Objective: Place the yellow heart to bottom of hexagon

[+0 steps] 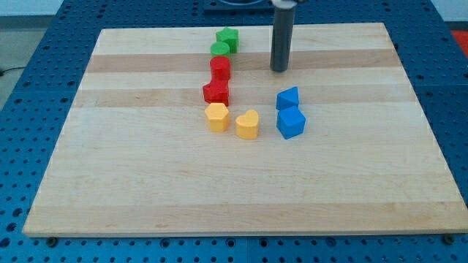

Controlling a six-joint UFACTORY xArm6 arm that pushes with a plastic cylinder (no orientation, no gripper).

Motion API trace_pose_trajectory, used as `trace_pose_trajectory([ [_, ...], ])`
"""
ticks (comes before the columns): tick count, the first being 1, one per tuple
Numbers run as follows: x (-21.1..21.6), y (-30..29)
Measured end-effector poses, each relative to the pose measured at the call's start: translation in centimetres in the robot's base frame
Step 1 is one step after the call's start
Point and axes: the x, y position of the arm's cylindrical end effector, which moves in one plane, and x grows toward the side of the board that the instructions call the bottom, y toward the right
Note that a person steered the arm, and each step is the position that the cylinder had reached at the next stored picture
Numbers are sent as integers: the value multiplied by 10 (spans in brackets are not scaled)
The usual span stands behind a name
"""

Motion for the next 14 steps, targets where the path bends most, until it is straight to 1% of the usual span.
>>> trace_pose_trajectory([
  [2,82,4],
  [3,118,-12],
  [5,119,-12],
  [6,113,-12],
  [7,93,-11],
  [8,98,-29],
  [9,124,-29],
  [10,130,-28],
  [11,120,-5],
  [14,116,-9],
])
